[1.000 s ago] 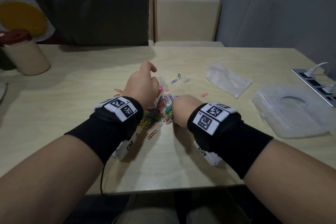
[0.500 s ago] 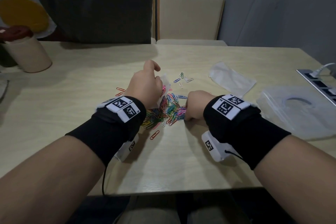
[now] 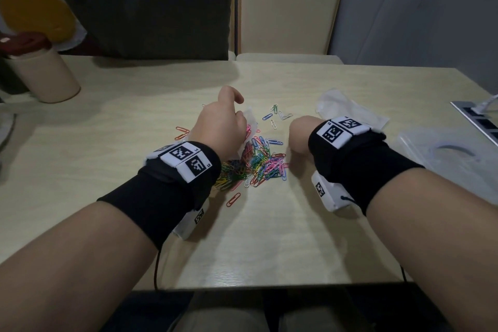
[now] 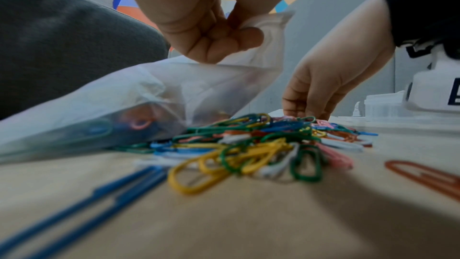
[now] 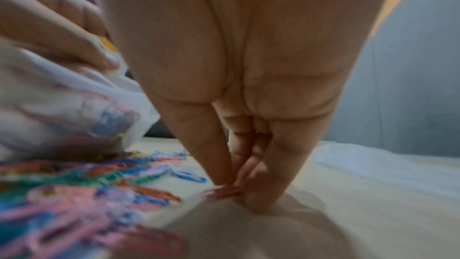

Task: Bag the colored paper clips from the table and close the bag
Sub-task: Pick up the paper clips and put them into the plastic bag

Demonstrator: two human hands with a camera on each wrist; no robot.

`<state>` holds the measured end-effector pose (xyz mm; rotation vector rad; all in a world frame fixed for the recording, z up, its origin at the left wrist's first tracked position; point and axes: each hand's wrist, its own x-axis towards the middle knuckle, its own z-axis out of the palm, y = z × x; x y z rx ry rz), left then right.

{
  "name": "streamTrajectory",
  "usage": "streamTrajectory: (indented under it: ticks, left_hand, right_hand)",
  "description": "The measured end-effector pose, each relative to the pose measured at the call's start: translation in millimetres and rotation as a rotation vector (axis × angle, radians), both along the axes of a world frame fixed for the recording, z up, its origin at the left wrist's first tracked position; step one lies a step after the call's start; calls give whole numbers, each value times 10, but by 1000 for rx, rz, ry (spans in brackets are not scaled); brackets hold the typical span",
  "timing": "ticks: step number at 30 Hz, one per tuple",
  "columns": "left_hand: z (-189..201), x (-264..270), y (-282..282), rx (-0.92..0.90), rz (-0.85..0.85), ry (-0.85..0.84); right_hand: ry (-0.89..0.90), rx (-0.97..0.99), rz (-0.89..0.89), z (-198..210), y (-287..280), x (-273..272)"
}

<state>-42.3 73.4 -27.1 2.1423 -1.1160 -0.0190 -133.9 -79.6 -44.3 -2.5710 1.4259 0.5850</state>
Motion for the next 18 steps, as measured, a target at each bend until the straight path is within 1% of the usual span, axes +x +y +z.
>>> streamTrajectory:
  ticks: [1,2,4,5,7,9,10,15,18]
  left_hand:
    - [-3,-2,-1,3,2,1]
    - [-7,-5,-2,5,6,1]
    - [-12,-6,-3,6,13,-1]
    - [-11,-4,-4,5,15,-1]
    - [-11,2,-4,6,15,-2]
    - [-15,9,-6,1,13,2]
    - [-17,12,-6,0,13,6]
    - [-34,26,-12,8,10,4]
    - [-37,30,-18,3,2,2]
  right_hand:
    - [-53,63,10,138,168,-4]
    - [-58,141,0,216,273,-13]
    - [-177,234,54,241,315,18]
    - [-225,238,63,234,274,71]
    - [-268,164,54,140,101,168]
    - [-337,50,9,142,-1,186]
    - [-358,33,20,176,-7,171]
    - [-310,-29,9,108,-109,184]
    - [-255,-36,86,121,-78,266]
